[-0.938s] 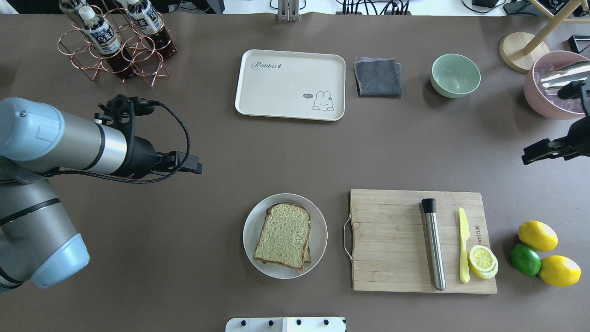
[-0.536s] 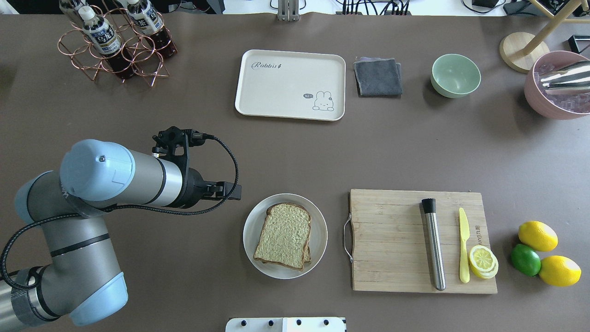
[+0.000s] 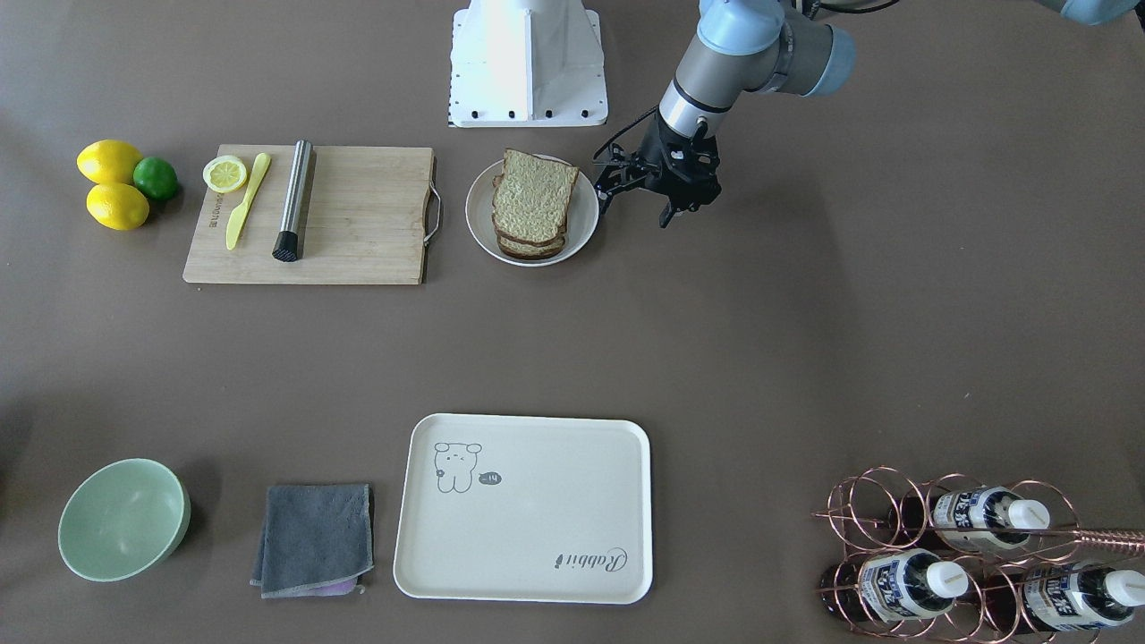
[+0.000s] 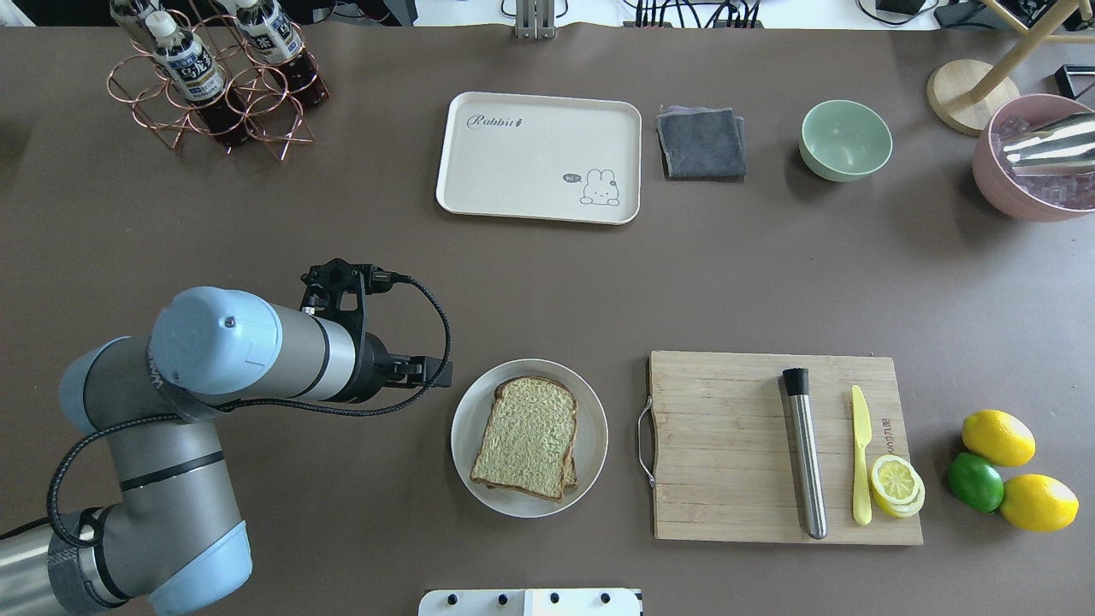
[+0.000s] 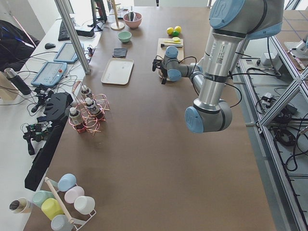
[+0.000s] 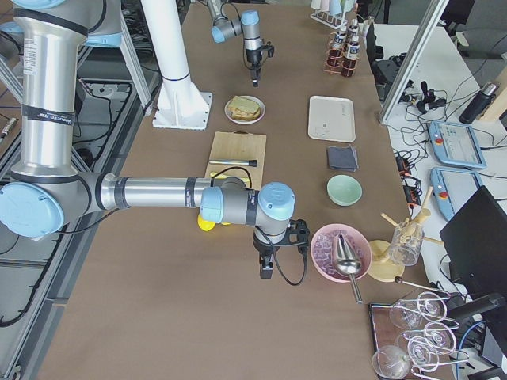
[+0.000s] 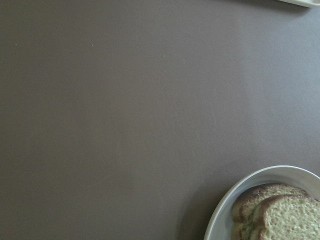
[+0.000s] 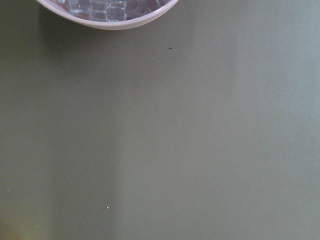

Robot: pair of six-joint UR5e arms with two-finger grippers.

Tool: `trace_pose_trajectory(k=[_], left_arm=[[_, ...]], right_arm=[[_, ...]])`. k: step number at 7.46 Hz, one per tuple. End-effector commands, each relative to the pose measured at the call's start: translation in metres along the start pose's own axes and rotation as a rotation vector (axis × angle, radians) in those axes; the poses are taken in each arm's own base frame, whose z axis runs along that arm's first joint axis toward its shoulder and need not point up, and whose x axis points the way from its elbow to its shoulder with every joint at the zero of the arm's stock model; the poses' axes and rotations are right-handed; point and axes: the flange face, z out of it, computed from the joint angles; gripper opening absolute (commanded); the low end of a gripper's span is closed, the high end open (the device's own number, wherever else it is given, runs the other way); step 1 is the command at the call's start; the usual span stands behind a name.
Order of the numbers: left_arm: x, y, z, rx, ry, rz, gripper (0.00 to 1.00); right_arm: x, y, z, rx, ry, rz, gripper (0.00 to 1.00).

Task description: Make sandwich and place on tray

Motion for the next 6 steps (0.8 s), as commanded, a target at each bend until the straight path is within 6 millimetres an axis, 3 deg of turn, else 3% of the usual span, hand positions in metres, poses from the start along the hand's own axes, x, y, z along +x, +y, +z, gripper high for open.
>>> trace_pose_trajectory(k=[1,3,6], left_arm=[[0.015,0.028,0.019,0.0,-0.002,0.032,0.87],[0.015,0.045,0.04,-0.023,0.015,0.049,0.78],[0.012,0.046,0.048,-0.02,0.038,0.051,0.67]], right_arm=[[0.0,-0.002,-0.001,-0.001,0.001,0.0,1.0],[0.0,-0.003,-0.002,0.001,0.0,0.0,1.0],[-0.001,-0.003,-0.002,0.001,0.0,0.0,1.0]])
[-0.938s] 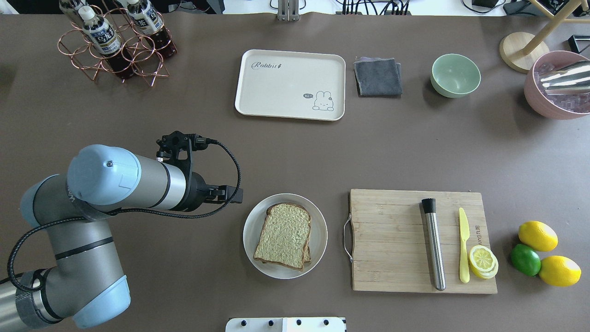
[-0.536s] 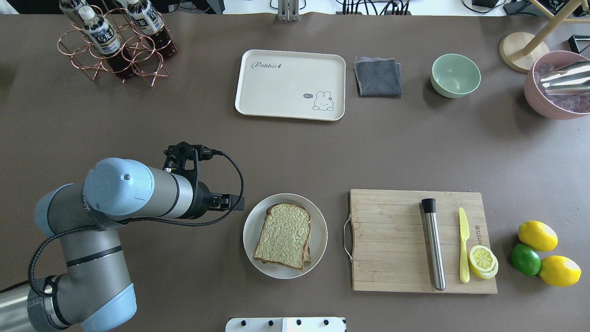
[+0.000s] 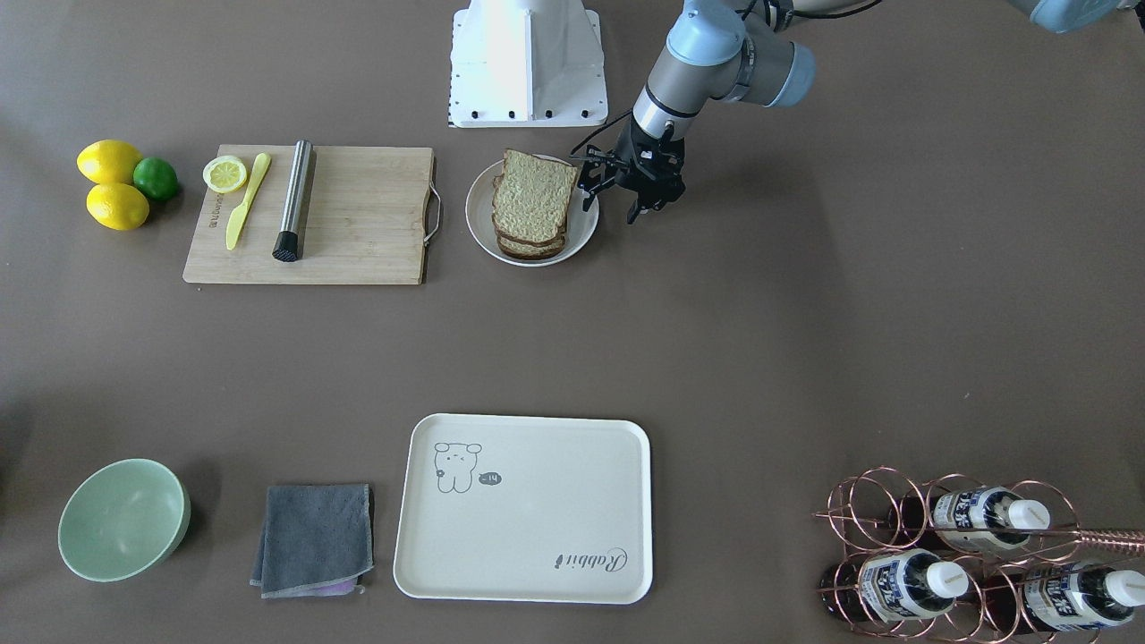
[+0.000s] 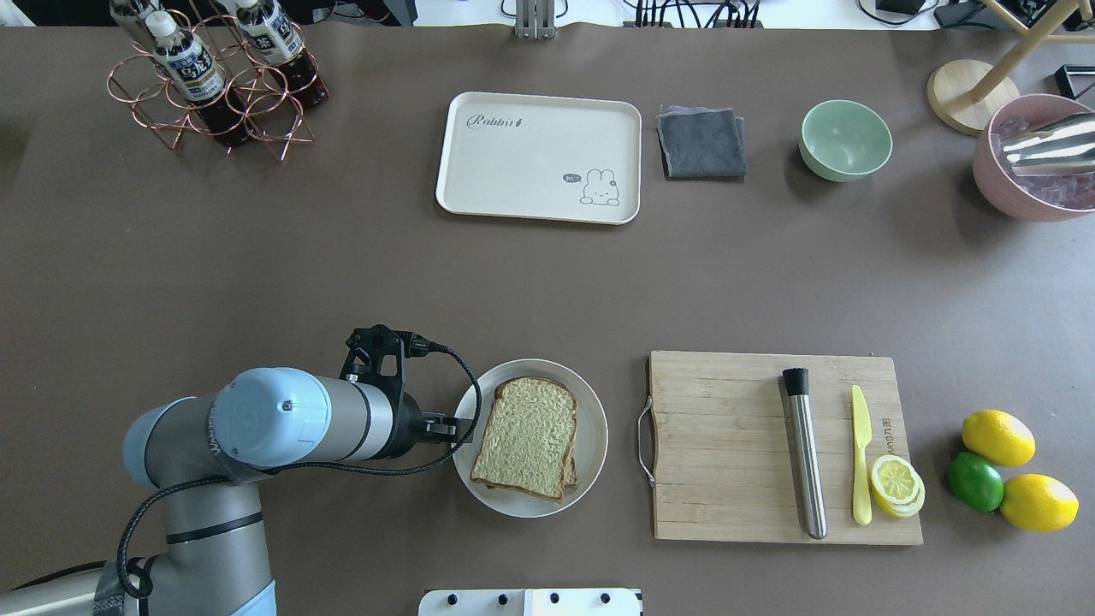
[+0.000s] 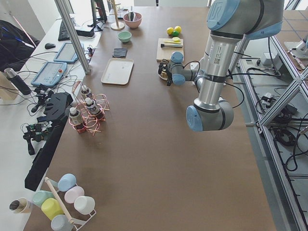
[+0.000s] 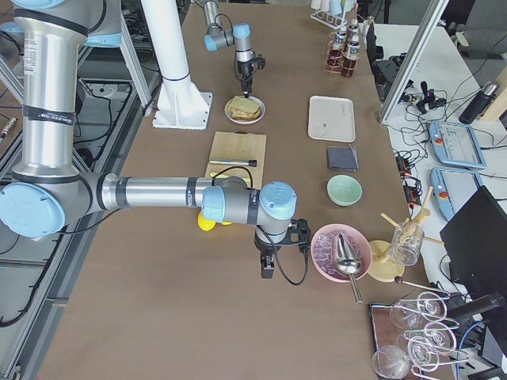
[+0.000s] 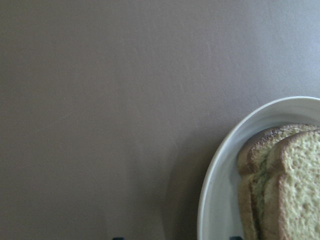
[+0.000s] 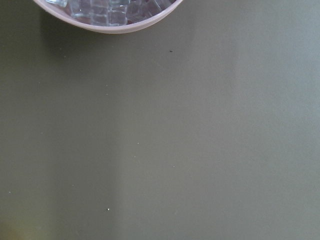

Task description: Make sandwich and place on tray

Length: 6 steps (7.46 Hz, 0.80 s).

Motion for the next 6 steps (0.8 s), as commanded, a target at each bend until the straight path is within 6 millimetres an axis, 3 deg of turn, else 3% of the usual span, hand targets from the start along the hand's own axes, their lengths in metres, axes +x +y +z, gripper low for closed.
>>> trace_pose_trajectory(k=[1,3,6], left_arm=[[0.002,0.002,0.001,0.0,0.015,0.002,0.6],[0.006,0.009,0.003,-0.012,0.019,0.009,0.52],[0.008,0.012,0.003,-0.013,0.033,0.011,0.51]], right_arm=[[0.0,0.0,0.0,0.0,0.0,0.0,1.0],[0.0,0.001,0.001,-0.001,0.0,0.001,1.0],[0.001,0.001,0.001,-0.003,0.0,0.002,1.0]])
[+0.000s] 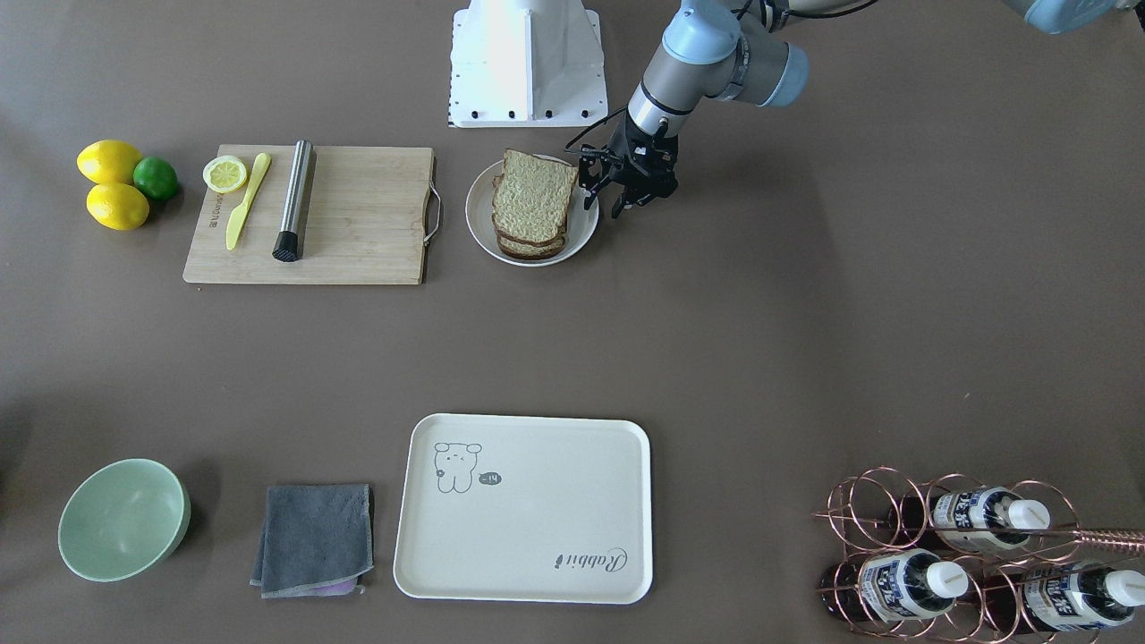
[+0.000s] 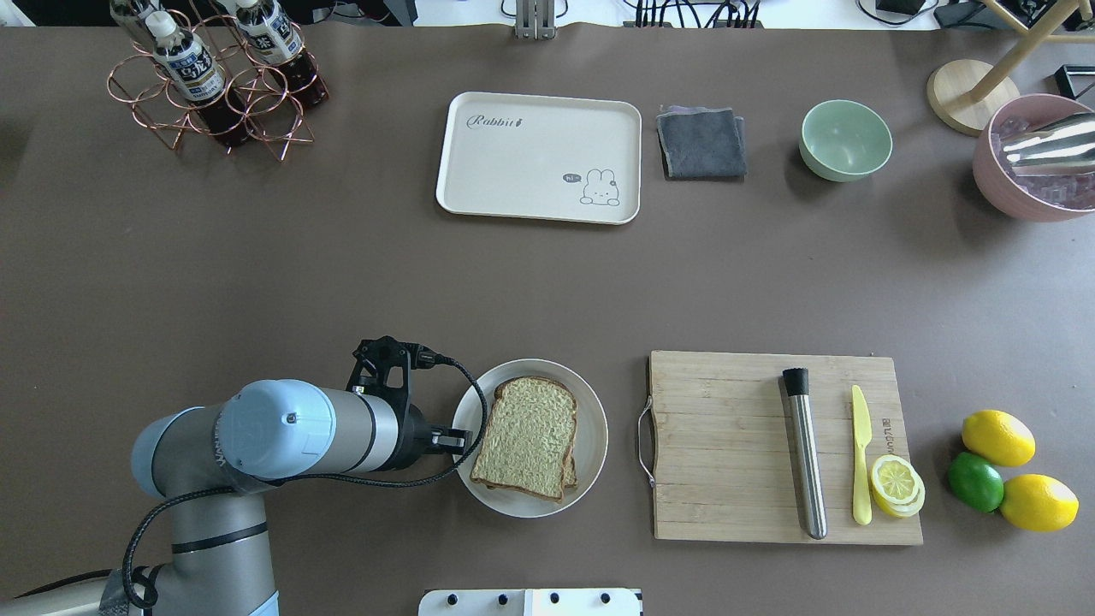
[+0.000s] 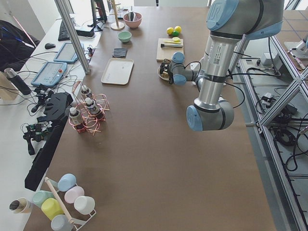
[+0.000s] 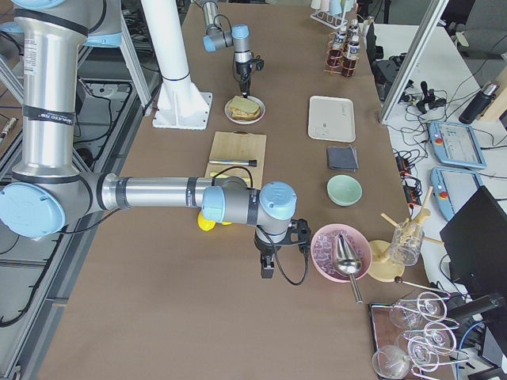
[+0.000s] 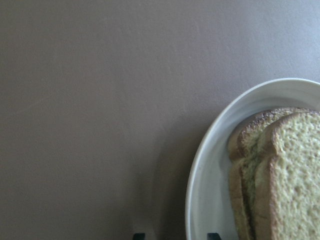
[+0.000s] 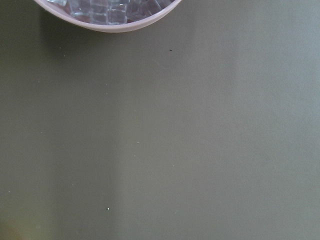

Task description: Make sandwich and place on tray

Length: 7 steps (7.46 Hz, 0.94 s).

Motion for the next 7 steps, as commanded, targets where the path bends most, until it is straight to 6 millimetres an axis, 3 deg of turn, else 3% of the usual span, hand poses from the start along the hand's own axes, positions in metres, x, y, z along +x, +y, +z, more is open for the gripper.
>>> trace_pose_trajectory(k=[1,3,4,5,7], left_arm=[[0.0067,0.0111,0.0023,-0.01,0.028,0.005,0.51],[0.0071,0.0129,0.0034,-0.013,0.029,-0.008,0.44],[0.0066,0.0131,0.0029,-0.013,0.029,-0.008,0.32],[0.0057,0.0134,0.0031,-0.013,0.027,-0.008,0.0],[0.0027,0.0097,0.0004,-0.006,0.026,-0.008,0.0]], right_arm=[[0.0005,0.0008,0.0007,-0.001,0.0,0.001,1.0],[0.0014,0.0017,0.0008,-0.002,0.0,0.003,1.0],[0.001,0.0016,0.0012,-0.003,0.0,0.002,1.0],[0.001,0.0016,0.0012,-0.003,0.0,0.002,1.0],[0.0013,0.0016,0.0007,0.0,0.0,0.002,1.0]])
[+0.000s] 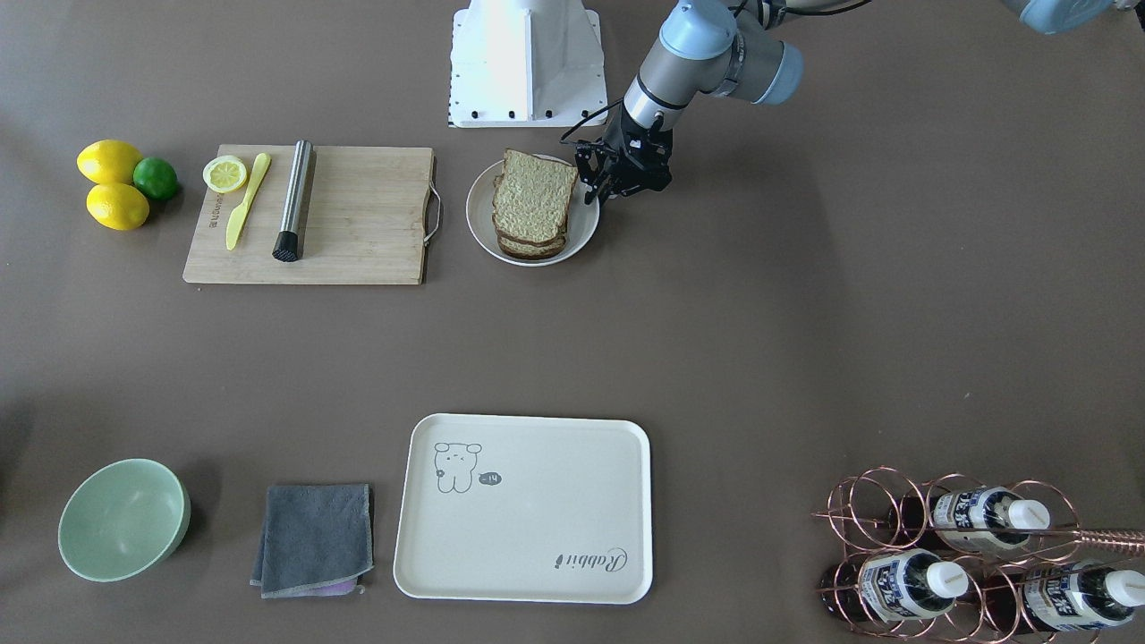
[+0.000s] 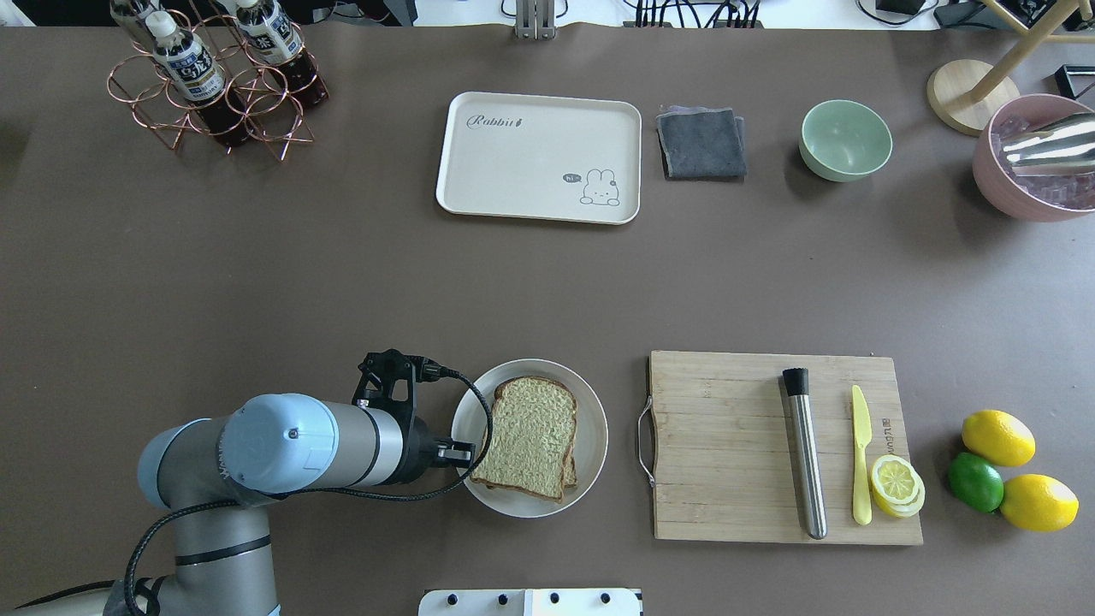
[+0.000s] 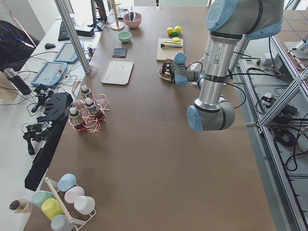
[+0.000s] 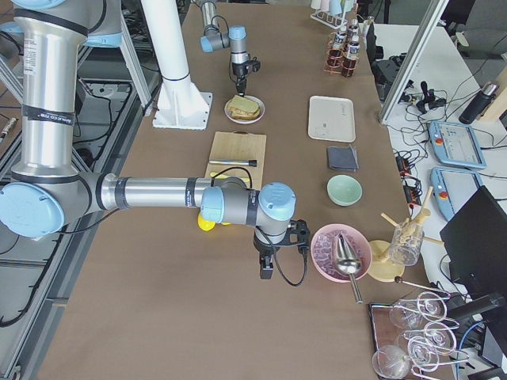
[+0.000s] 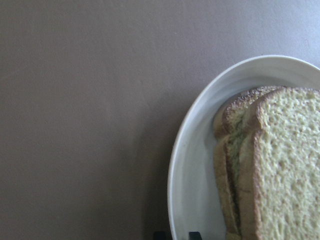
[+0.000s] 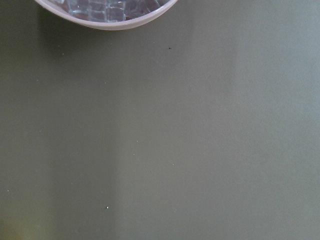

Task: Make sandwich and place on tray
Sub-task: 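Lift the plate with the left gripper and carry it toward the cream tray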

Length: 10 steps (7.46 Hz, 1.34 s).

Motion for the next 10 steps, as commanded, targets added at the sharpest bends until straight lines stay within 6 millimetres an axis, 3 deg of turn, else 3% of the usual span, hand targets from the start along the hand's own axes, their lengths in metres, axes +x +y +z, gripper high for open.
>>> trace_pose_trajectory(k=[1,3,5,7,10], left_arm=[[-0.002,-0.007,-0.004,0.007,0.0,0.0,0.0],[-0.005,-0.024,-0.013,0.016,0.008,-0.011,0.0],[-0.025,-0.066,-0.036,-0.04,0.026,-0.057,0.0],[-0.035,-0.126,-0.063,-0.057,0.047,-0.109,0.0],[-0.031,-0.235,-0.068,-0.022,0.043,-0.182,0.0]], right_arm=[[-0.001,-0.001,-0.001,0.002,0.0,-0.002,1.0],[-0.001,-0.002,0.0,0.002,0.0,-0.002,1.0],[0.002,0.001,0.002,-0.003,-0.002,0.004,1.0],[0.003,0.004,0.003,-0.005,-0.003,0.006,1.0],[0.009,0.005,0.011,-0.02,-0.003,0.016,1.0]])
